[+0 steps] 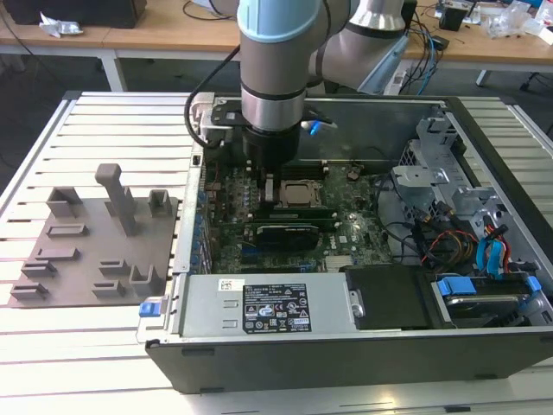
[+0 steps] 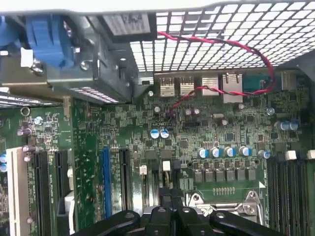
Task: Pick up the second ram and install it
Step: 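Press down the second ram until it locks into place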
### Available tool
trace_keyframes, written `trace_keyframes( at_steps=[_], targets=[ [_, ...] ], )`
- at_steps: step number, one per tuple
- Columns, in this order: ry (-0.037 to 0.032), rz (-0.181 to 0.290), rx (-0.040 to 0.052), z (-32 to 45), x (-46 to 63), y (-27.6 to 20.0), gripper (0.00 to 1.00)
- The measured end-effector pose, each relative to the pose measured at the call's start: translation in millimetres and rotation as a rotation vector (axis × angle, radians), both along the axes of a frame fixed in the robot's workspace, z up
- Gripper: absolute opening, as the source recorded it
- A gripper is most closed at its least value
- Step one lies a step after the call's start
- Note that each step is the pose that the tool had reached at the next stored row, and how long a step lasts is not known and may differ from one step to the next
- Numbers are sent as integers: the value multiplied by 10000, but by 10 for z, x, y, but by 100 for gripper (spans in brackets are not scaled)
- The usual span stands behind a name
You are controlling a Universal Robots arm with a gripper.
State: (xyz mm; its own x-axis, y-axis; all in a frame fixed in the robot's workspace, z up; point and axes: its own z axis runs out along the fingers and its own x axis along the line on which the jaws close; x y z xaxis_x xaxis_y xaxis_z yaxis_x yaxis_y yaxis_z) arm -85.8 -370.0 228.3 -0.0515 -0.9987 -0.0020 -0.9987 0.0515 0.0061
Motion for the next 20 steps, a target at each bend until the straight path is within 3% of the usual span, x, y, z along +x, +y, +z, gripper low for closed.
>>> trace_keyframes(
  at_steps=[4,5,9,12,14,17,18,19,20],
  targets=[
    [-7,-2,15,6,12,2,10],
    [4,-2,11,13,67,2,10],
    [175,0,2,17,391,0,10],
    [234,-1,4,22,584,3,10],
    [235,0,2,119,598,5,10],
    [235,0,3,380,599,6,10],
    [236,0,2,515,599,6,10],
    [235,0,2,593,599,6,10],
    [235,1,3,621,599,7,10]
  ],
)
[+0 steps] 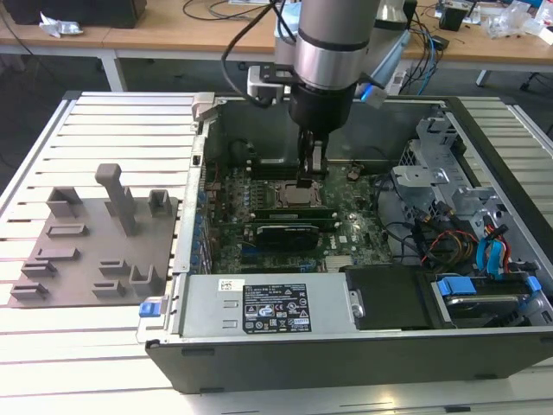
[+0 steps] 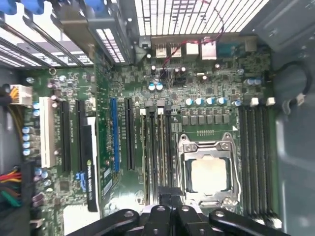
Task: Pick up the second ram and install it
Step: 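Press down the second ram until it locks into place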
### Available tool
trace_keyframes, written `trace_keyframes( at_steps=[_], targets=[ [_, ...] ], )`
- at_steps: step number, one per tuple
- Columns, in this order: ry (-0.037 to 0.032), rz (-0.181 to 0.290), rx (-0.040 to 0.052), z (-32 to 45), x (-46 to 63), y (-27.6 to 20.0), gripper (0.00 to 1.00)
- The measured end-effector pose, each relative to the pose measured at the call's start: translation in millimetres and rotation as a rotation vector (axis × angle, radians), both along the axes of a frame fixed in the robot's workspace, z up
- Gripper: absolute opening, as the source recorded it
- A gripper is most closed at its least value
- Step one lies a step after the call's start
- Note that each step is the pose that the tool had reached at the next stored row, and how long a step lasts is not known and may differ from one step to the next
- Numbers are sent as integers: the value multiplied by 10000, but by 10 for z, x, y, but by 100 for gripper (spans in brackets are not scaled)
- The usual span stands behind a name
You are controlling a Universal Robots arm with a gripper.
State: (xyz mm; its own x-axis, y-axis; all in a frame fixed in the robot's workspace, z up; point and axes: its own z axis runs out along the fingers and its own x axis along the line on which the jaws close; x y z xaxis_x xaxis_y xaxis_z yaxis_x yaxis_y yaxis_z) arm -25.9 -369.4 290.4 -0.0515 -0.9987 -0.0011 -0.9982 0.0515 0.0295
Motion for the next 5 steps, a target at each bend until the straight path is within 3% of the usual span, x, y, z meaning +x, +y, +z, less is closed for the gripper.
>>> trace_keyframes(
  at_steps=[5],
  targets=[
    [1,0,5,4,0,0,10]
  ],
)
